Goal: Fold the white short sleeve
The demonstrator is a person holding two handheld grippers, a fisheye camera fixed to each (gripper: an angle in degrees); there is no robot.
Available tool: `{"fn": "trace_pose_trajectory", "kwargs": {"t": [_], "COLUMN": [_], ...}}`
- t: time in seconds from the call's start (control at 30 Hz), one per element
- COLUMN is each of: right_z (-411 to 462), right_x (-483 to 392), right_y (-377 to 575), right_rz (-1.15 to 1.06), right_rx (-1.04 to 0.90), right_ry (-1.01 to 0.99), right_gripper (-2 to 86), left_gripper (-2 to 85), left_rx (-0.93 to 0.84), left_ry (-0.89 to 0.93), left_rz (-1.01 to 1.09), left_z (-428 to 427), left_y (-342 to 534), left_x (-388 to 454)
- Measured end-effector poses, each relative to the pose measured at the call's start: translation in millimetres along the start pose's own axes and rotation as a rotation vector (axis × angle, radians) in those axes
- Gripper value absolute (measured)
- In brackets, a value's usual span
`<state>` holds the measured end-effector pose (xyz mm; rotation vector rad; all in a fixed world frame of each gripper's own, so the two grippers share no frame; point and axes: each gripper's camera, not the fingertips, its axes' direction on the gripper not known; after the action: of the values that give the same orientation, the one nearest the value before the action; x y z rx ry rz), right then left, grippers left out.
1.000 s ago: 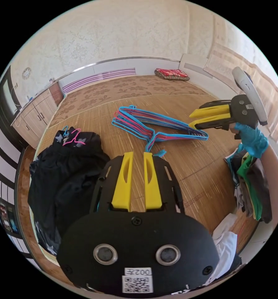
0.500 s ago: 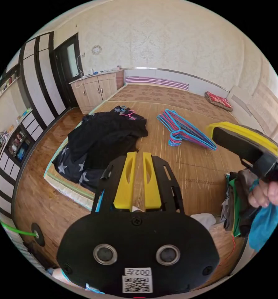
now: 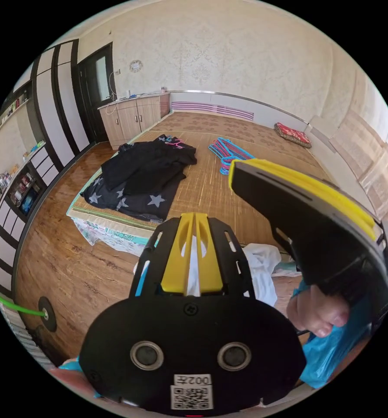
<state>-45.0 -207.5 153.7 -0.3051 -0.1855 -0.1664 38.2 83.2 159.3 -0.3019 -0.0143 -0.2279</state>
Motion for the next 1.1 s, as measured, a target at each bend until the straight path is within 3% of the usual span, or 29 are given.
{"fn": "trace_pose_trajectory", "kwargs": {"t": [0.17,0.43,0.83,1.1], "right_z": [-9.5,-6.3,34.3,70.5], "right_x": [-16.5,-38.0,-43.3,12.4], "right_y": [27.4,50.2,62.5,71.7], "right_rz": [-0.028,-0.103,-0.083,-0.038], "right_rx": [-0.017,-0.057,-0.137,-0.147], "right_ry": [0.001,0.068,0.101,0.133], "right_gripper": [-0.9,-0.9,-0.9,-0.6], "left_gripper": [-1.0,-1.0,-1.0,-1.0], "left_rx": [0.055,0.094,0.002,-0.080], "left_ry": [0.100,0.048,0.005,-0.046], "left_rz": [0.030,0.066,0.181,0.096], "left_z": [-17.1,-25.6,-0.9,21.8], "left_y": [32.4,59.9,77.9,62.8], "left_x": [-0.1,2.6,12.4,-21.0]}}
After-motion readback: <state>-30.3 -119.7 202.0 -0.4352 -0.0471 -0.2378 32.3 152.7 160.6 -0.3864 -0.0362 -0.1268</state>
